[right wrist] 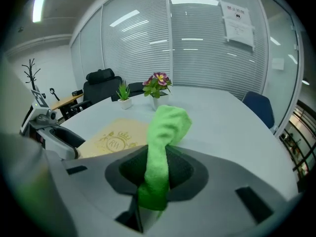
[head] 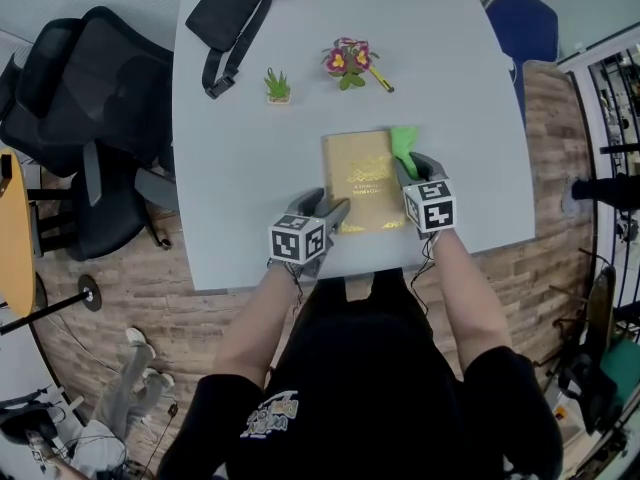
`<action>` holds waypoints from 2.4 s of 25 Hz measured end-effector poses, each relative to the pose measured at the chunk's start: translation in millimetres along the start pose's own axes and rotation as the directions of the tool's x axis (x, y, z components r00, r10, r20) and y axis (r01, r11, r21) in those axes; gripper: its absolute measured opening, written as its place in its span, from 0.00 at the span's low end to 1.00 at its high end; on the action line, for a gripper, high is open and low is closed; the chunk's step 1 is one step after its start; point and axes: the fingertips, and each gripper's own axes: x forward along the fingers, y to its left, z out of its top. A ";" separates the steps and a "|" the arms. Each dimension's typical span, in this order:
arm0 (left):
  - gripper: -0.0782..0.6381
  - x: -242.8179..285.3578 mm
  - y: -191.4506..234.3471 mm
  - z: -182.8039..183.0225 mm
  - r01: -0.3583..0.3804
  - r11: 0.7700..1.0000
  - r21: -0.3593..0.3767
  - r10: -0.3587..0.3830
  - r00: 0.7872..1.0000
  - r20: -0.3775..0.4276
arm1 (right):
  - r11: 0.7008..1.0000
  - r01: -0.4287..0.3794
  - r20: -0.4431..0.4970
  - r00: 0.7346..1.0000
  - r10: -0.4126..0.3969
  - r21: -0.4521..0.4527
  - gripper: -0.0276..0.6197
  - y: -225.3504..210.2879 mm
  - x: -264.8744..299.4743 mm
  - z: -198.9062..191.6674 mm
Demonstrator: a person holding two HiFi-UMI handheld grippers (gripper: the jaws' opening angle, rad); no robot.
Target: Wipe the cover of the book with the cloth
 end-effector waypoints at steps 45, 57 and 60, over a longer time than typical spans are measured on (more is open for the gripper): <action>0.49 0.9 1.5 -0.8 0.015 1.000 -0.015 -0.015 1.000 -0.019 | 0.982 -0.137 -0.020 0.991 0.136 -0.127 0.19 106.5 -15.9 -12.9; 0.49 1.6 2.3 -0.8 0.015 1.000 -0.015 -0.015 1.000 -0.016 | 1.000 0.020 -0.011 1.000 -0.020 0.005 0.19 30.9 -29.9 -28.2; 0.49 1.8 2.3 -1.1 0.014 1.000 -0.013 -0.014 1.000 -0.016 | 0.998 0.066 -0.031 0.997 -0.065 0.025 0.19 15.4 -33.6 -34.5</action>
